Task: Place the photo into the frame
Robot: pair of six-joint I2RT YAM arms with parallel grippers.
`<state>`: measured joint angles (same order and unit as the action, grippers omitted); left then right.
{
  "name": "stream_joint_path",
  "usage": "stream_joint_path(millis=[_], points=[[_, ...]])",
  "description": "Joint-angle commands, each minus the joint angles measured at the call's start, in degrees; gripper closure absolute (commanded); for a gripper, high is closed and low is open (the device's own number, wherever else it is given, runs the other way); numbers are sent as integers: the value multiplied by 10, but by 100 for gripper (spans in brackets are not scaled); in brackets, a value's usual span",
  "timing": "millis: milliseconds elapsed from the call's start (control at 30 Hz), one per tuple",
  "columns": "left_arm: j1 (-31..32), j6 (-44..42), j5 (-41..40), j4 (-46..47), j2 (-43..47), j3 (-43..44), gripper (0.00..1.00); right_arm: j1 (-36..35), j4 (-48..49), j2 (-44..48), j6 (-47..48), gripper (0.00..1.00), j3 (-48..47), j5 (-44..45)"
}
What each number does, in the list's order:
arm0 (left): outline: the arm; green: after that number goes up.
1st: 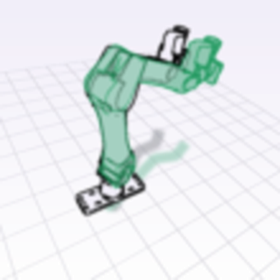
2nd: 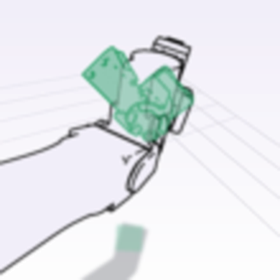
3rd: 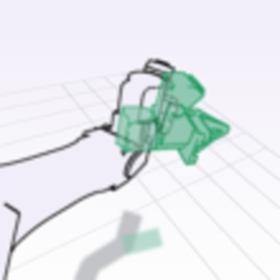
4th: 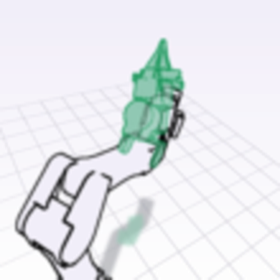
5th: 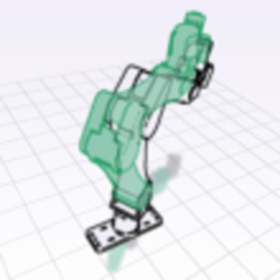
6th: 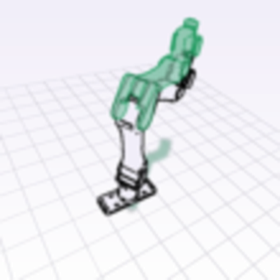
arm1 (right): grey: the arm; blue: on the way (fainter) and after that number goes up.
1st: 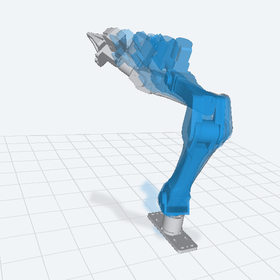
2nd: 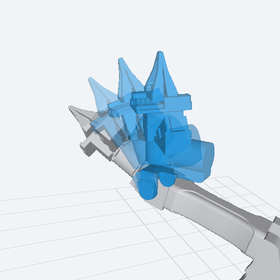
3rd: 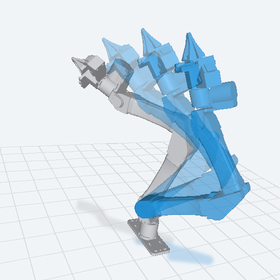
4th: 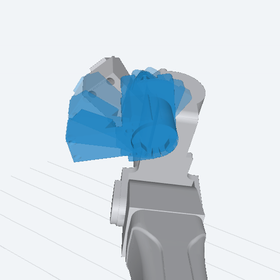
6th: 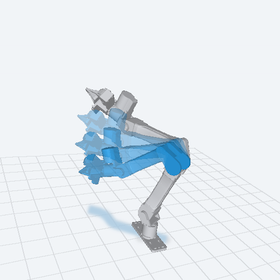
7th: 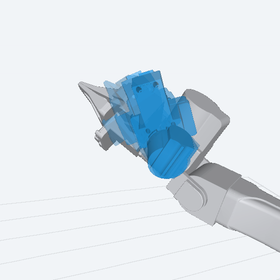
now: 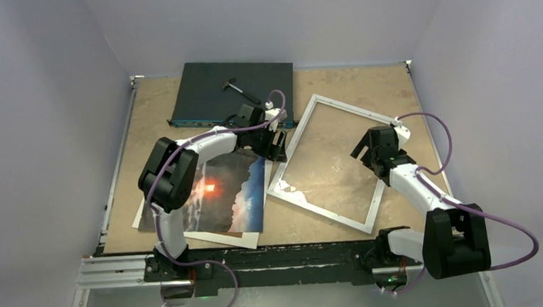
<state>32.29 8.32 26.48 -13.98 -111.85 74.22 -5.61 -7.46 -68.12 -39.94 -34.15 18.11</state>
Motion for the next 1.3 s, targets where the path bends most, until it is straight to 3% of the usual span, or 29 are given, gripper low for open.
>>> stream_joint_path(millis=[0,167,867,1267], points=[[2,-9,-1,15,32,1,30,1,-21,1,-9,8,-28,26],[2,-7,1,15,32,2,31,1,-34,5,-11,1,-32,45],[1,-3,6,15,39,2,31,6,-75,5,-37,1,-57,81],[0,-4,6,9,43,2,32,15,-50,-11,-29,1,-63,86]])
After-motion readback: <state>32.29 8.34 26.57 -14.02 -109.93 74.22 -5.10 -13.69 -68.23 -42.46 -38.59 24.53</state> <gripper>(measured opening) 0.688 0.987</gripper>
